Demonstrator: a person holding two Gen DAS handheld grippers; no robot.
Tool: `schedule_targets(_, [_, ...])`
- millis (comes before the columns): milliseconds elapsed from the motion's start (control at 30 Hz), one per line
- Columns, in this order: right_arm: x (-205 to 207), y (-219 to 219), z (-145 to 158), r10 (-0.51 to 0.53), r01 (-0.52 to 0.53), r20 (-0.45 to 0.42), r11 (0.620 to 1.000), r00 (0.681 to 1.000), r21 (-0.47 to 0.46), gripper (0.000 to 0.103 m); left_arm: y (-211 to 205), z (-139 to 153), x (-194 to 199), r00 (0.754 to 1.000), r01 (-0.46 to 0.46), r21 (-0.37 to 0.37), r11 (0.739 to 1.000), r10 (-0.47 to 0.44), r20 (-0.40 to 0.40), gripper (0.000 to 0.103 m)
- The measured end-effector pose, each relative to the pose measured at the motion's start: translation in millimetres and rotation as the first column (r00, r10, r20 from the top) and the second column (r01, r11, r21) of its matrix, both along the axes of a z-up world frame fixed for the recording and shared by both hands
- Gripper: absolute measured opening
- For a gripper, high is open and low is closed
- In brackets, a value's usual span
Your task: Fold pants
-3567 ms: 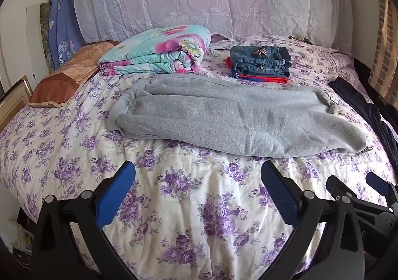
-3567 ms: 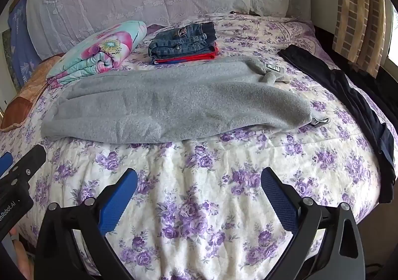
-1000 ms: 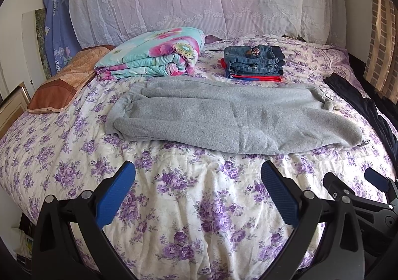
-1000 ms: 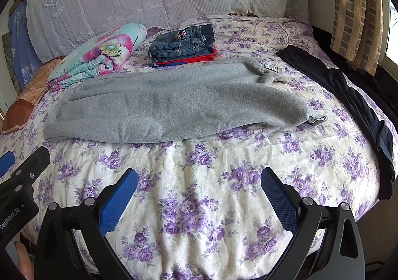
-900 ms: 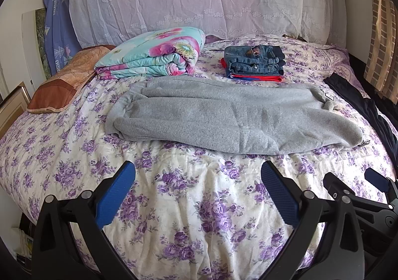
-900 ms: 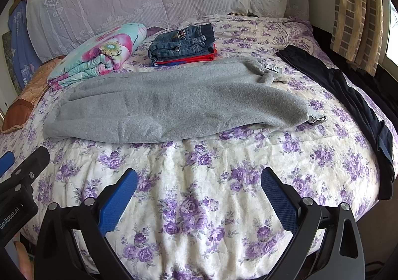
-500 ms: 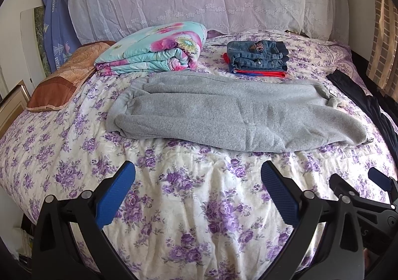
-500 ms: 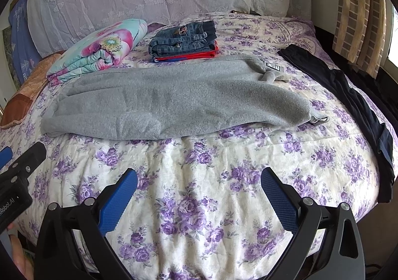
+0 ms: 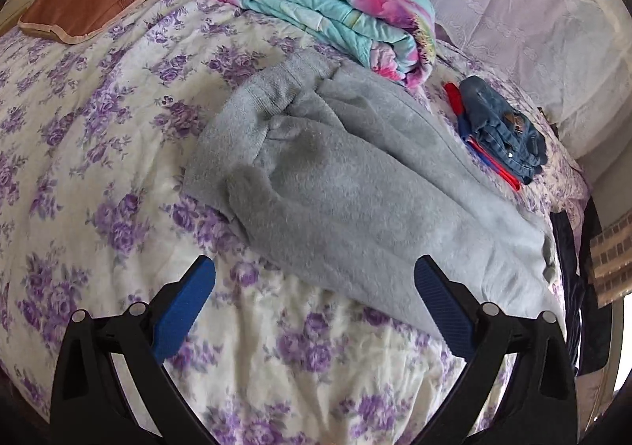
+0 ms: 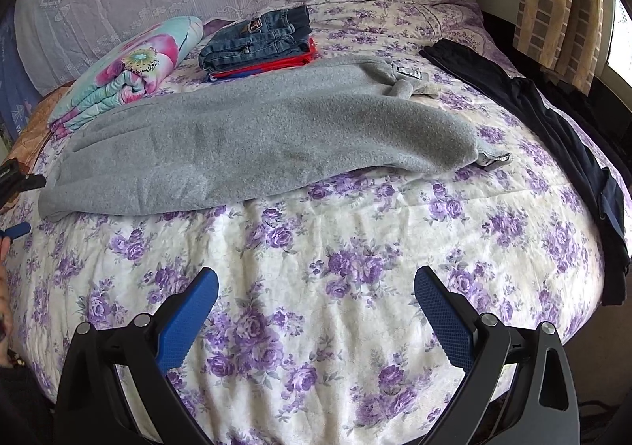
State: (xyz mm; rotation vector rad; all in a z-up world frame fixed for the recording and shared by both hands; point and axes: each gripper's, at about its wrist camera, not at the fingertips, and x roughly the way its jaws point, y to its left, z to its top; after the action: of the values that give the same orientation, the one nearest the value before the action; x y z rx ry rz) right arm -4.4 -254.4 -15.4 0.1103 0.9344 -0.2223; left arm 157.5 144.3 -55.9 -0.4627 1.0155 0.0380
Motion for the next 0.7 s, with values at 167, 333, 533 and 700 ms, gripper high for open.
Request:
schedule_targets(167, [-1.6,-4.1,-0.4,-0.007,0.007,-0.015,0.999,1.000,-0.039,0.100,9.6,-35.1,32.6,0.992,-0.020,-0.081,0.996,0.009,-0.129,0.042])
schedule_targets(333, [-5.2,-24.9,1.6,0.022,-0.021,0.007,0.999,1.000,-0.046,0.100,18.0,-30.2,8.3,0.998,-0.027,-0.077,0.997,0.022,-0.063,0.006])
schedule_targets(533, [5.9,-99.5,7.6,-0.048,0.046,0.004,0.981,0.999,0.189,0.100,16.0,-21.3,-9.5,1.000,-0.015,-0.032,0.999,0.014,-0.013,0.006])
schedule_targets(700, [26.0,-162.1,-10.9,-0.127,0.118,-0.021,0.835,0.992,0.538,0.100,16.7,-18.9,-10.4,1.000,-0.003,-0.035,0.999,0.004,0.009,0.006])
